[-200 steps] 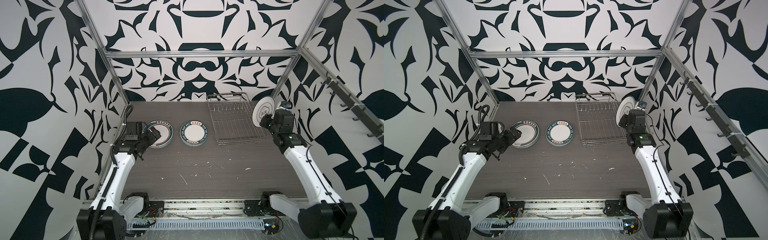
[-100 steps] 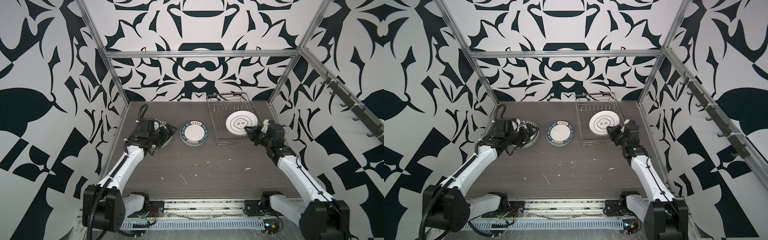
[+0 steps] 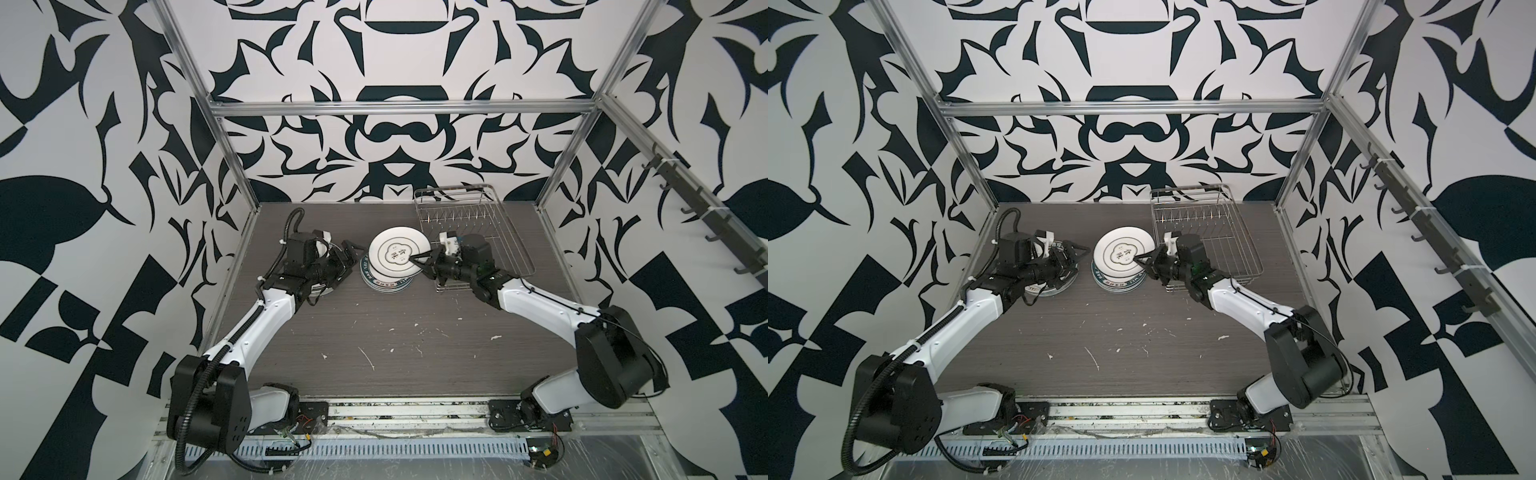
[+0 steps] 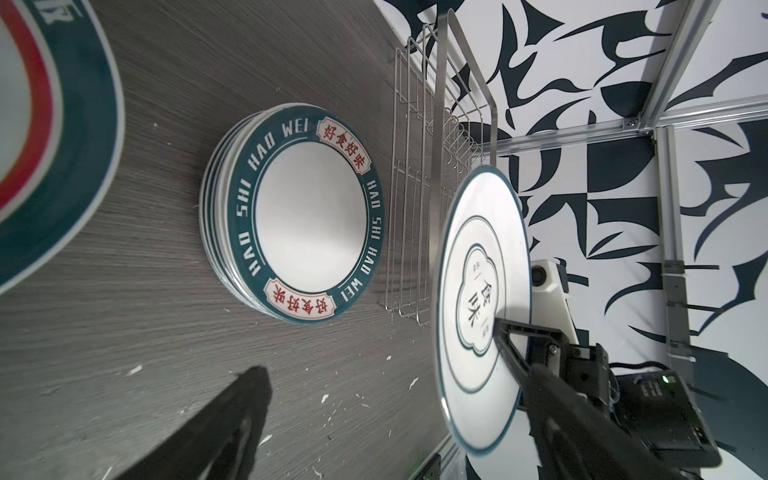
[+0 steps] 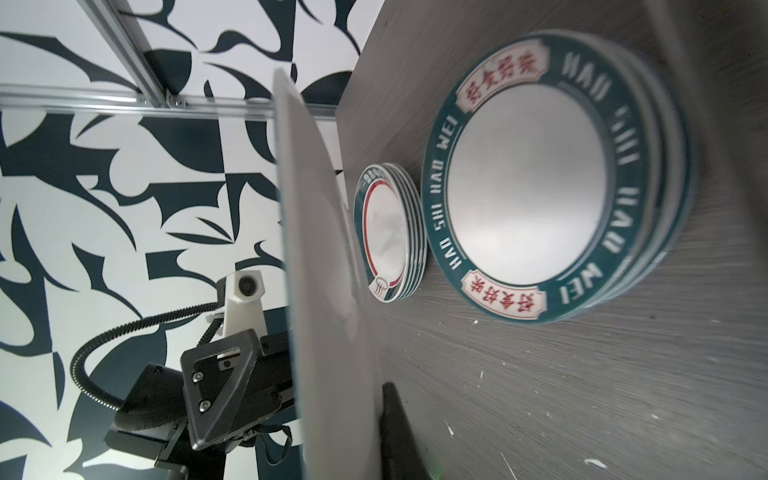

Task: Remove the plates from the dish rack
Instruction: 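Grasp the white plate rim with left gripper while right gripper releases and withdraws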

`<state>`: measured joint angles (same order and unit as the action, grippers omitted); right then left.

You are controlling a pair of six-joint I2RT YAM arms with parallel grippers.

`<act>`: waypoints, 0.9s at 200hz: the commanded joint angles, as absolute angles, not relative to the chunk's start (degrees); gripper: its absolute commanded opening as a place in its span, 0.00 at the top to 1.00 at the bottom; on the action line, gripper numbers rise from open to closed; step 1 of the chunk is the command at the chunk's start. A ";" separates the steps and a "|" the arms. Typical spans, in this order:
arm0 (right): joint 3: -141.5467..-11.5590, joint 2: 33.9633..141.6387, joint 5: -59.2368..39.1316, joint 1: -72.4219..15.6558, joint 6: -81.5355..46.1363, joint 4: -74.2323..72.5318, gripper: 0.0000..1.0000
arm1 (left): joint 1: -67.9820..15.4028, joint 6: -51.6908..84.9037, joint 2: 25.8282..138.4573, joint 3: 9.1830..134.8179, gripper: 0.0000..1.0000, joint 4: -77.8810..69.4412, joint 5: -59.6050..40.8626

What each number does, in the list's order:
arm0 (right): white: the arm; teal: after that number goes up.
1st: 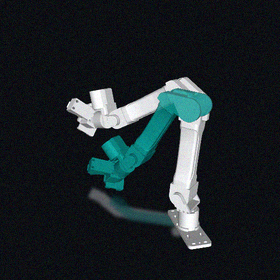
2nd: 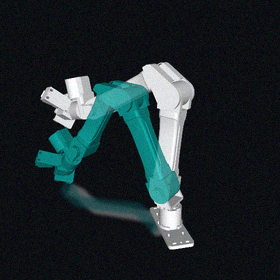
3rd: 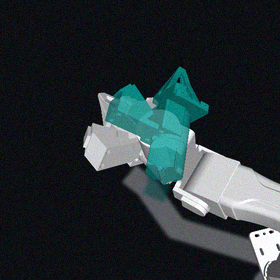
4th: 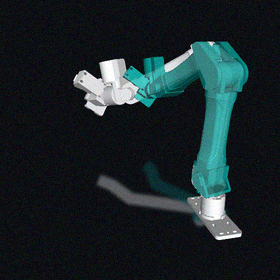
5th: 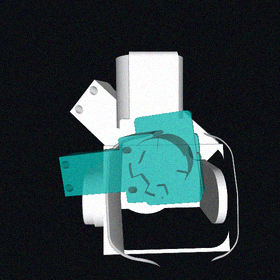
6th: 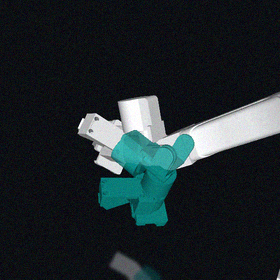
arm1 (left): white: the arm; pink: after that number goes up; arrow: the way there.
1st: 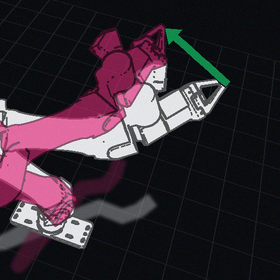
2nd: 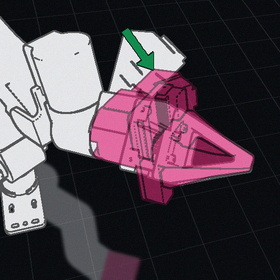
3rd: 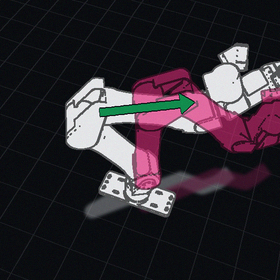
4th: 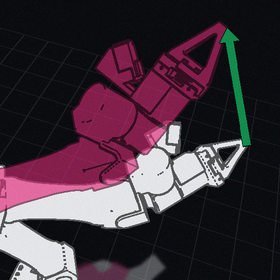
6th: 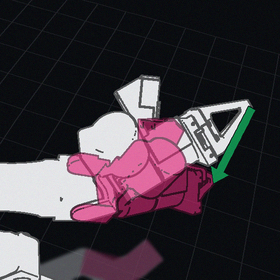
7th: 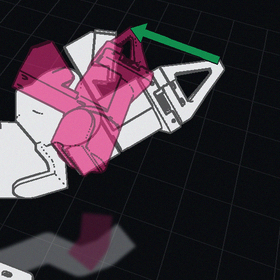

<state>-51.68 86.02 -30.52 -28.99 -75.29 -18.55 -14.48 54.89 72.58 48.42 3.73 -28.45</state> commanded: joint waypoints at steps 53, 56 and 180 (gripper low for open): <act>-58.65 90.76 -31.25 -35.40 -79.54 -31.64 1.00 | -14.59 57.48 71.94 46.73 0.08 0.27 -32.14; -58.81 90.83 -31.28 -35.48 -79.63 -31.79 1.00 | -14.59 57.61 71.83 46.75 0.10 0.26 -32.31; -64.19 93.52 -33.31 -39.03 -77.10 -30.85 0.88 | -12.16 57.81 63.36 46.52 0.79 7.16 -33.90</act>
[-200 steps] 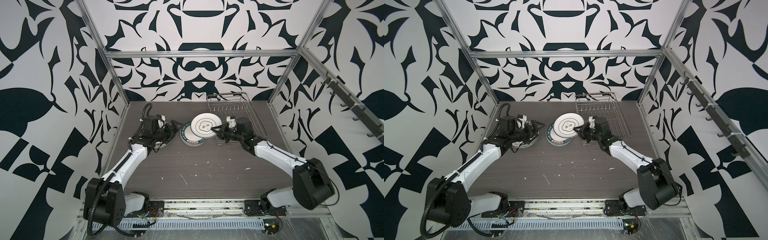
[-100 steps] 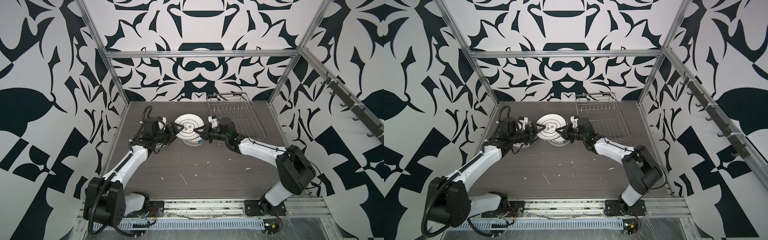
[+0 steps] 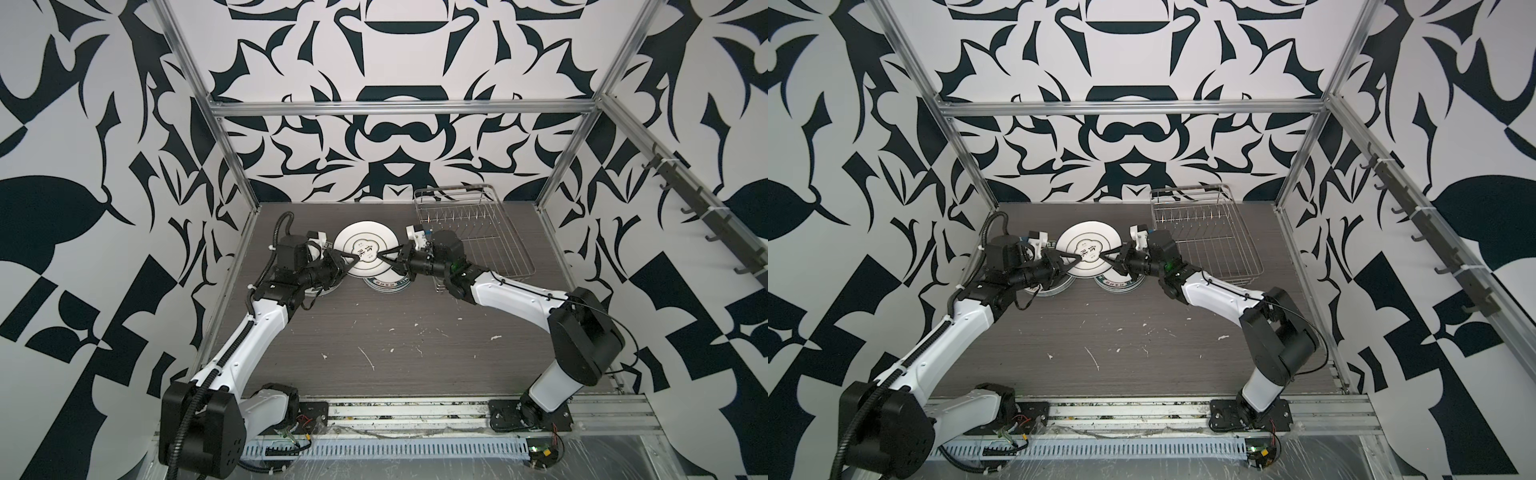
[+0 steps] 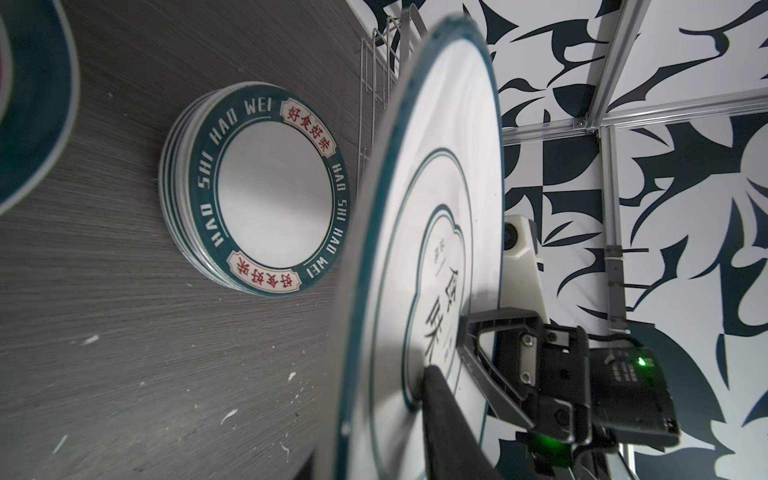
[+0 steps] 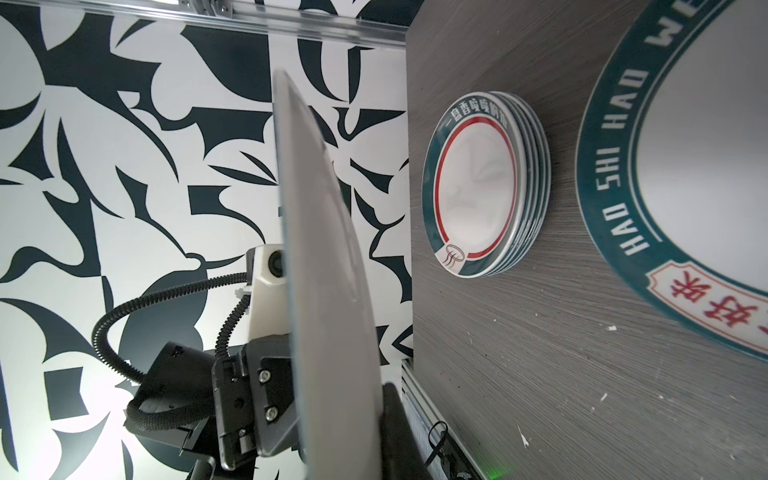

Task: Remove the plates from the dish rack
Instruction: 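Grasp the white plate rim with left gripper while right gripper releases and withdraws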

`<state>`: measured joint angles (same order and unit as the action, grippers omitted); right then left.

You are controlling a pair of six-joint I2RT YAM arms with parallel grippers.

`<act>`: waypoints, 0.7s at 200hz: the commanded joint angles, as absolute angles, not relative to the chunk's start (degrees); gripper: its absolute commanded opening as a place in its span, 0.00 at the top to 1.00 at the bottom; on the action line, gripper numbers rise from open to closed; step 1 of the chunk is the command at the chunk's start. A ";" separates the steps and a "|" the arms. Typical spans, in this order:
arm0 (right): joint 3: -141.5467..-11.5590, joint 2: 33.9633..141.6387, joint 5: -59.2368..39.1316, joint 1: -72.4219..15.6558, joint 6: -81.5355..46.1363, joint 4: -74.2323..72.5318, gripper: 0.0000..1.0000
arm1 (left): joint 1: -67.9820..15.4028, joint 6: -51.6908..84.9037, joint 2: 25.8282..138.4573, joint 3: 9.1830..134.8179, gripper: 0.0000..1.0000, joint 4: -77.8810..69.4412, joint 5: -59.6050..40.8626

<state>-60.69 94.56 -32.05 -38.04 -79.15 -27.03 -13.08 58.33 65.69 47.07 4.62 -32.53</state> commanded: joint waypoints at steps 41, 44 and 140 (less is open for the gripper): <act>-65.93 92.82 -33.62 -39.41 -75.19 -28.34 0.66 | -9.78 57.77 59.56 46.36 0.89 9.83 -35.53; -66.10 92.77 -33.66 -39.41 -74.96 -28.01 0.64 | -9.68 57.75 59.25 46.44 0.89 10.10 -35.63; -84.70 83.48 -11.91 -39.69 -42.04 22.23 0.31 | -3.02 50.07 51.68 55.13 0.99 30.55 -35.20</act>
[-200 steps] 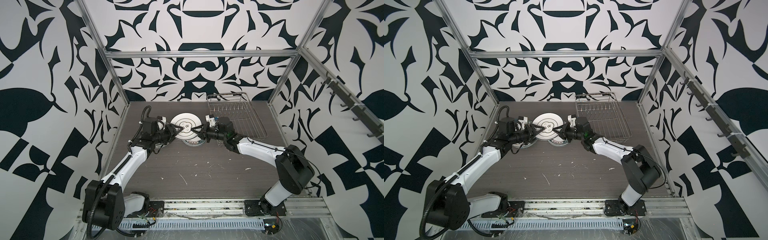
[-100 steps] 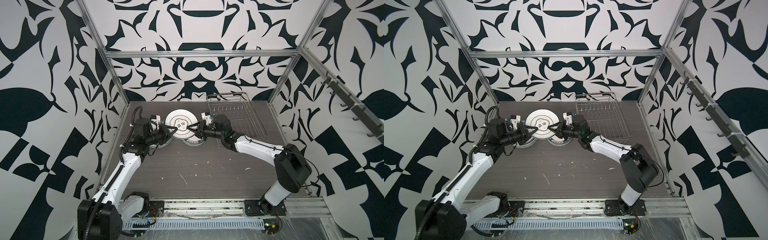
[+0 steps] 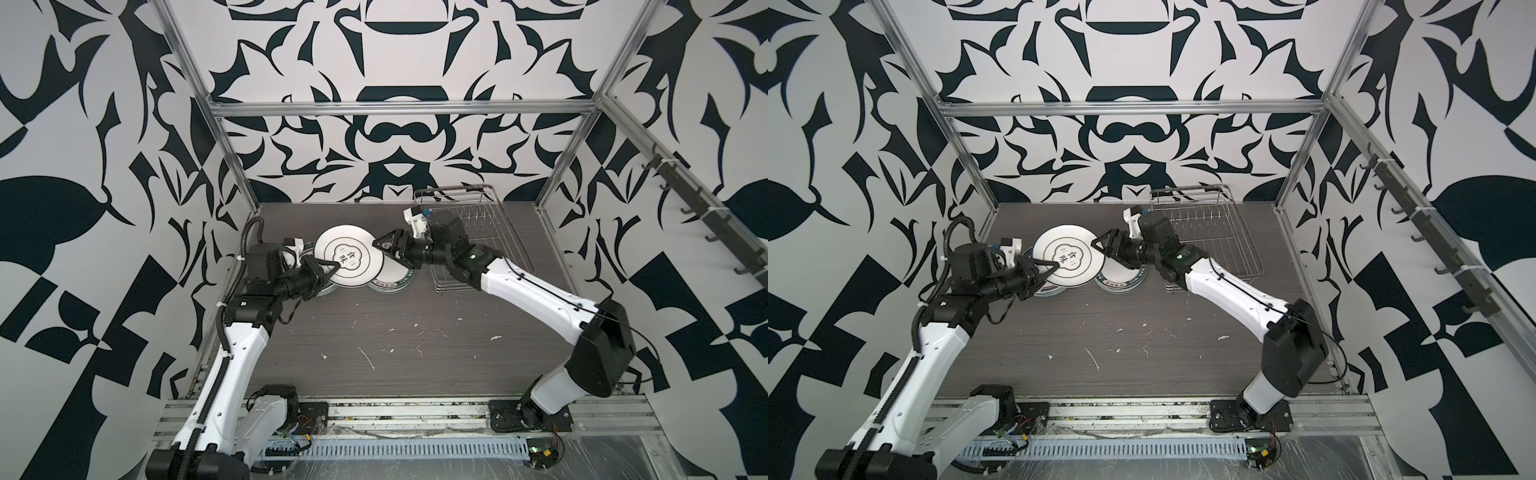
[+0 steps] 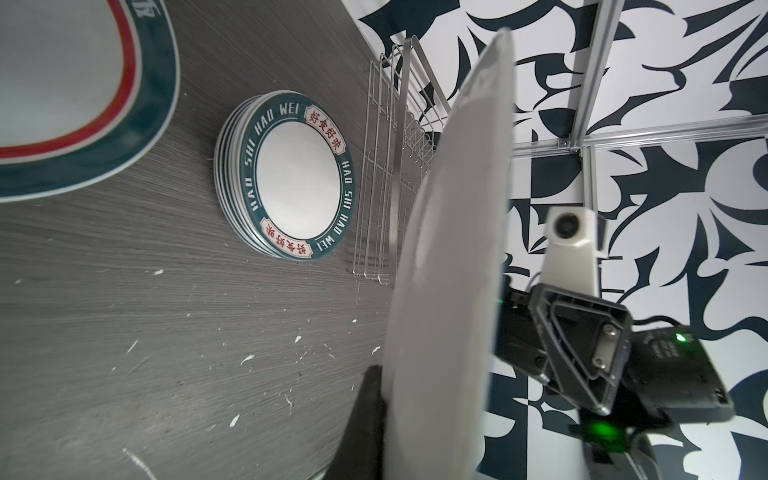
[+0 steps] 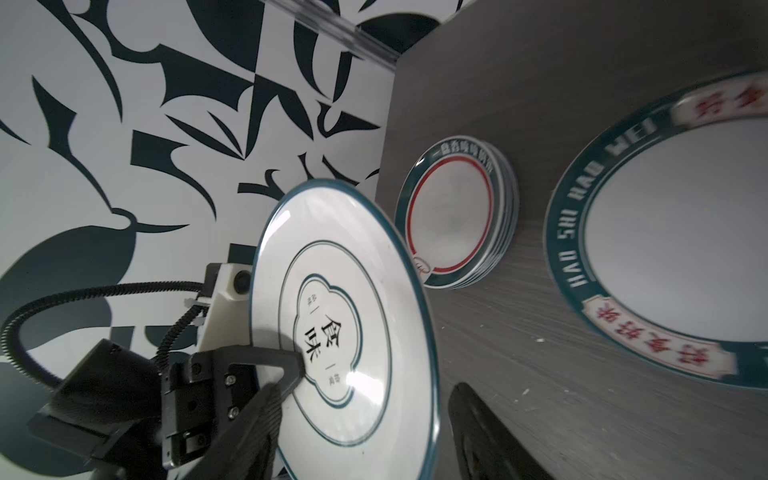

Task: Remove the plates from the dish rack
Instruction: 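Grasp the white plate rim with left gripper while right gripper releases and withdraws, then lower the white plate onto the HAO SHI HAO WEI stack with left gripper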

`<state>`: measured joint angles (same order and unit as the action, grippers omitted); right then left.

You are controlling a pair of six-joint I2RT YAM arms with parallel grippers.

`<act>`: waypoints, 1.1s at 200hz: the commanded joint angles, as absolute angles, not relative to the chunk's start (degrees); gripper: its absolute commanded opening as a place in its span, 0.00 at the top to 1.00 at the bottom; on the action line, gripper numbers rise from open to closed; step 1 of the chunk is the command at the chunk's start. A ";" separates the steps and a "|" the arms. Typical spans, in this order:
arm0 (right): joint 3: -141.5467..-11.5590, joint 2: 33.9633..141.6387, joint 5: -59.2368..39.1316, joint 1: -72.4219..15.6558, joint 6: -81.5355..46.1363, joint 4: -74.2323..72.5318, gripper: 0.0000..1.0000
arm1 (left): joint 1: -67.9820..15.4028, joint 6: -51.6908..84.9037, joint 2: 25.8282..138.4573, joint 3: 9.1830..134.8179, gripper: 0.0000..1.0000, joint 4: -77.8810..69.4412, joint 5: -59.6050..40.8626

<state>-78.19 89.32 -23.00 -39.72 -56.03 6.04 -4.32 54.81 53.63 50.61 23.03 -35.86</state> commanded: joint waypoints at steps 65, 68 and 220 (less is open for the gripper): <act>-84.88 72.57 15.15 -39.56 -30.08 38.91 0.30 | -2.73 45.76 57.45 55.94 1.00 33.41 -30.99; -84.55 71.87 16.48 -39.57 -29.90 39.46 0.30 | -2.77 45.57 57.89 55.98 1.00 33.40 -30.75; -68.88 54.61 23.09 -30.06 -30.42 51.08 0.26 | -9.35 44.54 79.66 60.84 1.00 25.50 -24.25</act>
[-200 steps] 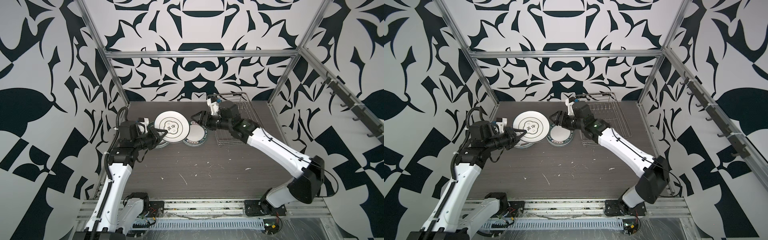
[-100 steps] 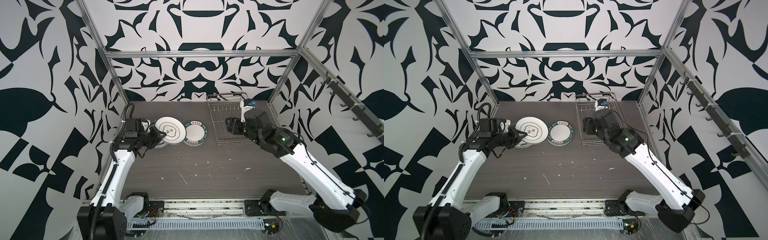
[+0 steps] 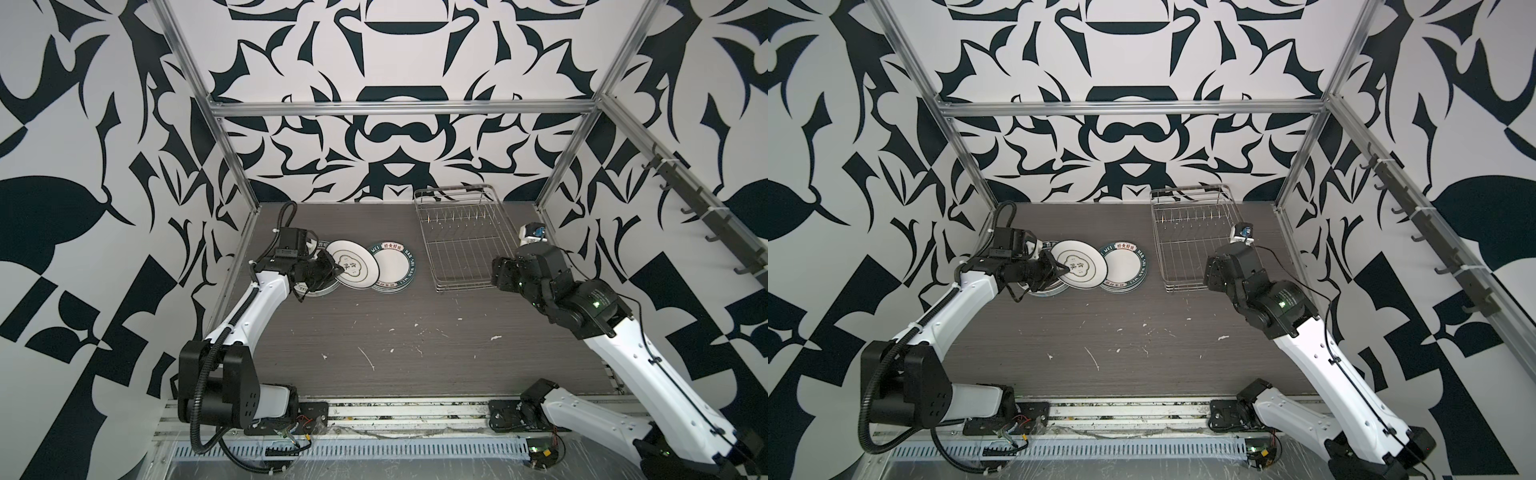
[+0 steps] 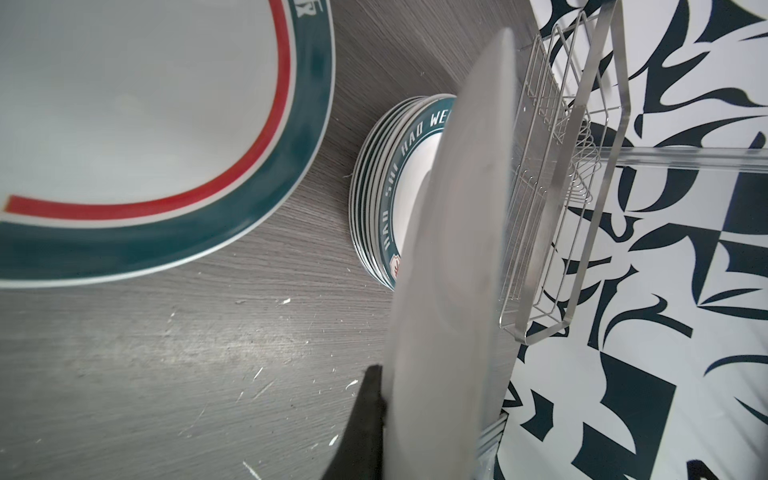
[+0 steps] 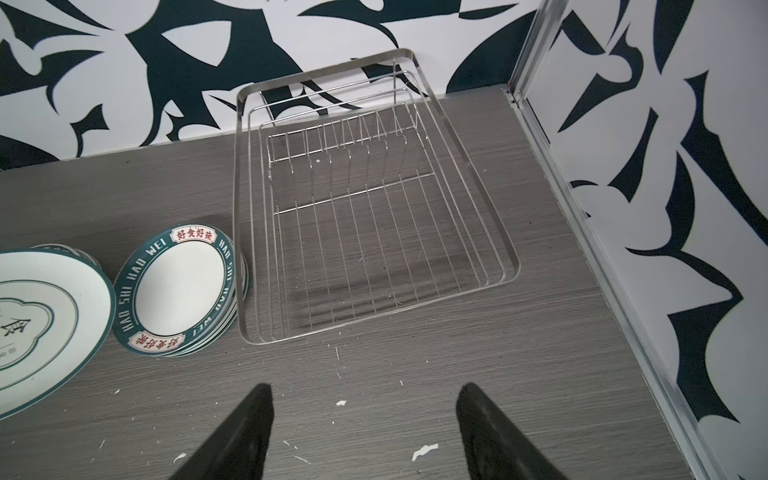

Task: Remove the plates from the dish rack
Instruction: 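Lower the white plate onto the HAO SHI HAO WEI stack with left gripper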

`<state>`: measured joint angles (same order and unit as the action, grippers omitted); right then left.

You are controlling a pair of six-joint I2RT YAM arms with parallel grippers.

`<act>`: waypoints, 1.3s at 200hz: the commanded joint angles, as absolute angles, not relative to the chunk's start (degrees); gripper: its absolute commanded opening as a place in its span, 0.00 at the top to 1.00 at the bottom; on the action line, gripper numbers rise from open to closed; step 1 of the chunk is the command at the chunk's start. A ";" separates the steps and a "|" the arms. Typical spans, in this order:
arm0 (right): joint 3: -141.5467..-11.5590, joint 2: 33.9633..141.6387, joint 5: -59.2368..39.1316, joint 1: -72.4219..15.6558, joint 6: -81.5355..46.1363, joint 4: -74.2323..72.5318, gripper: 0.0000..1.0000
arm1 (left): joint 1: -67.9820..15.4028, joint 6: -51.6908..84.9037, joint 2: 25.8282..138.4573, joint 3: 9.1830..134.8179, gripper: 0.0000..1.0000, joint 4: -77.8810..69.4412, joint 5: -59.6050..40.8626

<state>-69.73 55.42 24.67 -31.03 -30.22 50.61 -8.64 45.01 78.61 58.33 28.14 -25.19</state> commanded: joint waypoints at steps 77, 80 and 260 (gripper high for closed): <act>-66.36 54.24 20.21 -28.39 -30.24 49.70 0.26 | -11.90 44.21 89.08 63.81 1.00 24.70 -21.39; -66.28 54.23 20.14 -28.30 -30.23 49.60 0.26 | -12.07 44.21 89.45 64.06 1.00 24.70 -21.35; -61.15 53.00 13.26 -23.38 -27.19 46.77 0.26 | -17.72 45.76 101.35 72.56 0.65 29.47 -15.38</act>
